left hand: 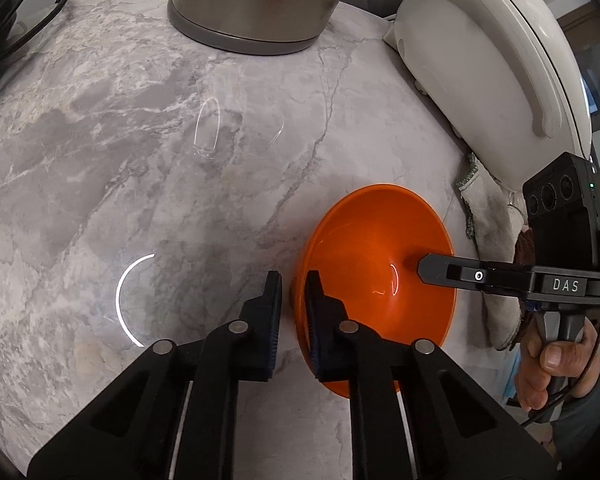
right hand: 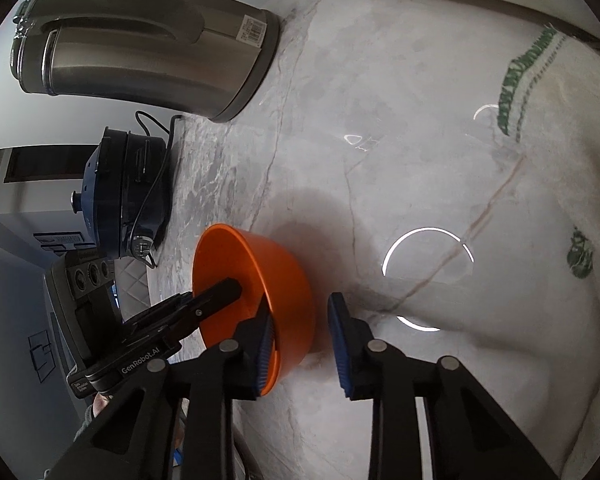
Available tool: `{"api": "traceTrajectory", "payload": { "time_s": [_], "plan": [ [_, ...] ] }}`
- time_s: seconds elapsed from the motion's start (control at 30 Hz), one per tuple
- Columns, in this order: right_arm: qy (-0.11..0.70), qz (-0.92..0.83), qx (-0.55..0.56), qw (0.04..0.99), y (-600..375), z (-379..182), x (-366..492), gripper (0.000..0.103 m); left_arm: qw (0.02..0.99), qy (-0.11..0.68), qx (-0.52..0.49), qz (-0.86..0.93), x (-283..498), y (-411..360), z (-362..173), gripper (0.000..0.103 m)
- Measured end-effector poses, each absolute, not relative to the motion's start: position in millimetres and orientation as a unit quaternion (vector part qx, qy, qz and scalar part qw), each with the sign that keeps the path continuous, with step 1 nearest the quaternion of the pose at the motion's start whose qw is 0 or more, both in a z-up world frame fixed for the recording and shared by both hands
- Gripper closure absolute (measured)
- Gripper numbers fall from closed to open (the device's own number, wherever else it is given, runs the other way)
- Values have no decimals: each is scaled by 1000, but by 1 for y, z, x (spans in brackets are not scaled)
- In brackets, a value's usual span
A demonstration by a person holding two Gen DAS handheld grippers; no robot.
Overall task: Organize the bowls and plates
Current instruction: 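Move both grippers to the orange bowl and close on its rim, then lift the orange bowl with both grippers and carry it over the nested bowls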
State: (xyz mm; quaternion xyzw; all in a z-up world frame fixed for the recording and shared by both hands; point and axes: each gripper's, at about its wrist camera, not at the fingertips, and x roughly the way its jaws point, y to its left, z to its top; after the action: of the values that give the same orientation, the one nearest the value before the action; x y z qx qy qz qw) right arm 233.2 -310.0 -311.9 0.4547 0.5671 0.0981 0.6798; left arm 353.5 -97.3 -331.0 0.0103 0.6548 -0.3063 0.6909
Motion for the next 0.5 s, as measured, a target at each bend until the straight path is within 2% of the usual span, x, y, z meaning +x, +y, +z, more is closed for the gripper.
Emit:
{"api": "traceTrajectory", "payload": {
  "time_s": [0.07, 0.5],
  "plan": [
    [568, 100, 455, 679, -308, -311, 235, 82, 691, 655, 16, -306, 352, -100, -330, 95],
    [569, 88, 468, 671, -311, -307, 233, 82, 685, 664, 3, -299, 346, -102, -322, 95]
  ]
}}
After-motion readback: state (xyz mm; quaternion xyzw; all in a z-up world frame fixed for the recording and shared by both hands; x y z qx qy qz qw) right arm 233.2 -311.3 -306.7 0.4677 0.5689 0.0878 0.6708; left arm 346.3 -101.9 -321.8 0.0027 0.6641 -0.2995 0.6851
